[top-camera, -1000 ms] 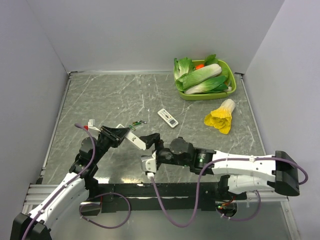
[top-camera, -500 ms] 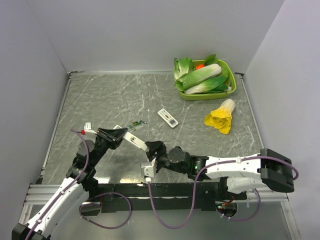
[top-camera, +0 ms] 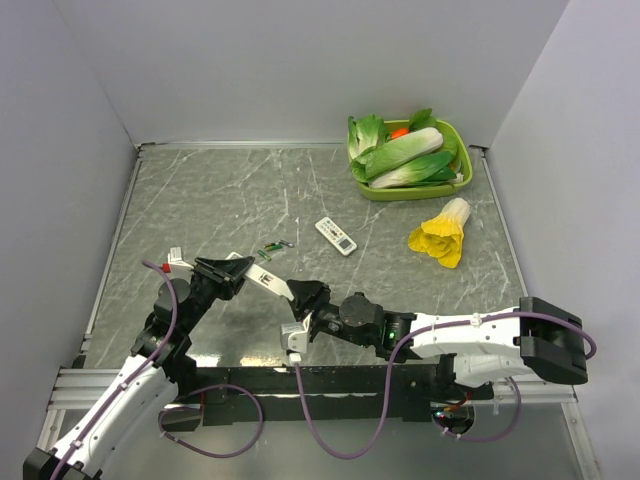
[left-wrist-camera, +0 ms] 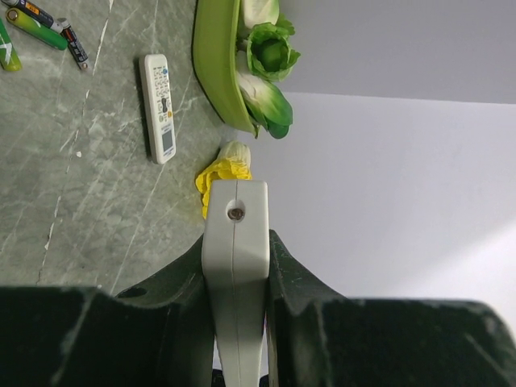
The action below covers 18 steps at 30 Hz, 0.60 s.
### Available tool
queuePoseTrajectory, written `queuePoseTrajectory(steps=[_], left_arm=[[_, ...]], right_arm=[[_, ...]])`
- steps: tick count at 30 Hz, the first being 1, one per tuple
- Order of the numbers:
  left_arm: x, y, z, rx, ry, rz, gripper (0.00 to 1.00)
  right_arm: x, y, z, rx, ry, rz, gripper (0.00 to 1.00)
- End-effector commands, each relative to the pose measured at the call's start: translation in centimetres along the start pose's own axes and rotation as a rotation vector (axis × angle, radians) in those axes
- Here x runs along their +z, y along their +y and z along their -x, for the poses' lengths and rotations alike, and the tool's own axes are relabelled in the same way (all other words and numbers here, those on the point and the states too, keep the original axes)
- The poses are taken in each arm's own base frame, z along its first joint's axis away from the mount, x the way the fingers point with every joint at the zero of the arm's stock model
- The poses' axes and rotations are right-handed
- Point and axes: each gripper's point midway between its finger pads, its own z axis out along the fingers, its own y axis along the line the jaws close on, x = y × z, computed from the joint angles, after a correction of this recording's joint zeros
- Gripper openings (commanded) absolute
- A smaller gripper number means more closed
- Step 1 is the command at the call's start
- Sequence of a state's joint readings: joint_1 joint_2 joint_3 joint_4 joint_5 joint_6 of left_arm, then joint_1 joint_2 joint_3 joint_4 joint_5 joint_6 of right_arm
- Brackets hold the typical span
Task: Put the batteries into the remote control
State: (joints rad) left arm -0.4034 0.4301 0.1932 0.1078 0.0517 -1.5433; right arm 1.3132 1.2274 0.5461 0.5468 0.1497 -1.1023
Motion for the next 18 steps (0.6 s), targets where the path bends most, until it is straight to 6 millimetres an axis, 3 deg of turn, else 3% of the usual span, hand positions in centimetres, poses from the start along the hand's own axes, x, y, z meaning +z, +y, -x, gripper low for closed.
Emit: queuePoseTrajectory(steps=[1,13,18], left_arm=[[-0.2,-2.5,0.1,-0.043,-0.003,-0.060,0.01],[0.0,-2.6,1.1,-0.039,-0.055,-0.046,0.01],[0.4,-1.8,3.1,0.043,-0.155,0.008,0.01]], right_arm=[[0.1,-0.9,1.0,0.007,-0.031,-0.033,0.42],[-0.7,0.4,0.7,0.018,-0.011,0.003,0.01],[-1.9,0.5,0.6,0.151,-0.001,-0.003,0.00]])
